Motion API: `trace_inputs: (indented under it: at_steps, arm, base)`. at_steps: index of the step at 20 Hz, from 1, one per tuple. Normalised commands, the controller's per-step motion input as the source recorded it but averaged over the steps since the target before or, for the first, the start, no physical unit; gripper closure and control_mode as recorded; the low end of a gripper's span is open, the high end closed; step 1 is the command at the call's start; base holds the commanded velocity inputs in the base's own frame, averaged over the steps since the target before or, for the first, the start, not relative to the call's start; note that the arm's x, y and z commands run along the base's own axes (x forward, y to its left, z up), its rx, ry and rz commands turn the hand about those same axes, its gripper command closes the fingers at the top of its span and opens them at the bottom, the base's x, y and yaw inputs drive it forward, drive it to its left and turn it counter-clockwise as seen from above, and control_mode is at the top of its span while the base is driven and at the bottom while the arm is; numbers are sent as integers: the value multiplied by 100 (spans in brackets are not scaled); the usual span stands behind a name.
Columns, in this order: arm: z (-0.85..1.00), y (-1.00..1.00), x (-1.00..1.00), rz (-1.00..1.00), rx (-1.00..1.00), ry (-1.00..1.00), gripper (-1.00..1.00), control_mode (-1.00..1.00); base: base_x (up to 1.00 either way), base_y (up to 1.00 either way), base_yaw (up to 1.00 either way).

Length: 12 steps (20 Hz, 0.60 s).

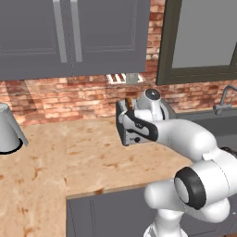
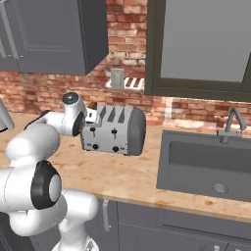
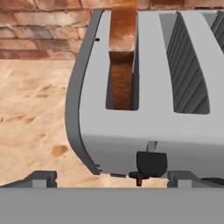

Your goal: Start the toaster. Once the lever pops up, take the bread to the plate on the dining counter.

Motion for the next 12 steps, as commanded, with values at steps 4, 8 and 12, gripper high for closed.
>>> trace_inputs:
  at_steps: [4,8,12]
  arm:
    - [-2,0,12,0,0,0,-100,-100]
    - [-1,0,10,0,0,0,-100,-100]
    - [-6,0,8,0,0,0,-100,-100]
  base:
    - [0,0,0]
    - [0,0,0]
    - [0,0,0]
